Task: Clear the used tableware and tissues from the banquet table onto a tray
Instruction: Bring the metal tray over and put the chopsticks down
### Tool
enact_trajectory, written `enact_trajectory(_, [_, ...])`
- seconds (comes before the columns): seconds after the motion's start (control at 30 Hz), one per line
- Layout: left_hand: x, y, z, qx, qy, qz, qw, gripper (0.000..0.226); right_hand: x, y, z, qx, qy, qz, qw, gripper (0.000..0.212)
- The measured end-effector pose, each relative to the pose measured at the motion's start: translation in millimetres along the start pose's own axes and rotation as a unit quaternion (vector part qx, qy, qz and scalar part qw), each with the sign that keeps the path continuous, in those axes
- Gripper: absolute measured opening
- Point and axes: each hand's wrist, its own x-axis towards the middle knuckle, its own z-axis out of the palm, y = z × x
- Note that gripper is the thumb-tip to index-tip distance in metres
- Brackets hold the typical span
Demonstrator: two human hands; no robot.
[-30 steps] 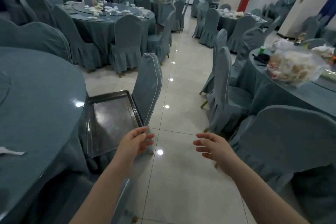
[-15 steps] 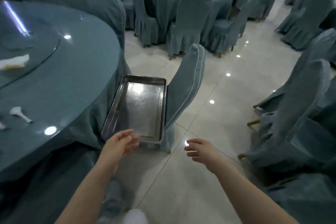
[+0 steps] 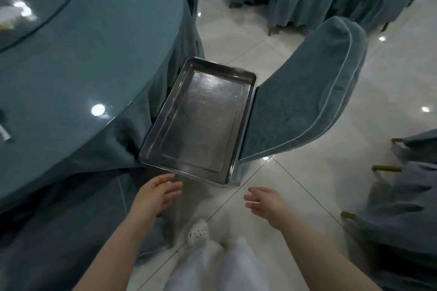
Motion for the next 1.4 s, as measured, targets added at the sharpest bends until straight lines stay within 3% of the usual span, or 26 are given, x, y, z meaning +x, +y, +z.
enact_trajectory(0.17, [49,-26,12,0.006,0.022,-0.042,0.999,0.02,73,1,9,0.012,-0.016,0.051,0.999,0.029])
enact_trajectory(0.3, [74,-52,15,-0.005,0.049,-0.068,0.996,0.019,123,2,19,0.113,-0.034,0.118,0.986,0.028])
enact_trajectory(0.43, [89,-75,16,-0.031,0.071,-0.087,0.993,0.018,159,1,32,0.154,-0.052,0.132,0.978,0.023])
enact_trajectory(0.6, [94,-81,18,-0.048,0.077,-0.102,0.991,0.02,171,-5,39,0.064,-0.044,0.109,0.991,0.014])
enact_trajectory(0.77, [89,-69,17,-0.025,0.072,-0.1,0.992,0.023,159,-22,46,0.007,0.005,0.051,0.999,0.013])
enact_trajectory(0.97, [70,-49,21,-0.022,0.048,-0.099,0.994,0.025,111,-52,45,-0.057,0.022,0.056,0.997,0.013])
enact_trajectory(1.1, [57,-45,24,-0.025,0.025,-0.091,0.995,0.032,69,-61,41,0.042,-0.006,0.029,0.999,0.031])
enact_trajectory(1.27, [43,-33,27,-0.116,0.025,-0.088,0.989,0.065,11,-72,39,0.113,-0.017,-0.058,0.992,0.061])
enact_trajectory(1.33, [37,-22,33,-0.141,0.015,-0.081,0.987,0.061,-11,-77,35,0.109,-0.022,-0.084,0.99,0.063])
enact_trajectory(1.4, [27,-10,42,-0.173,-0.004,-0.078,0.982,0.041,-35,-83,30,0.095,-0.027,-0.1,0.99,0.063])
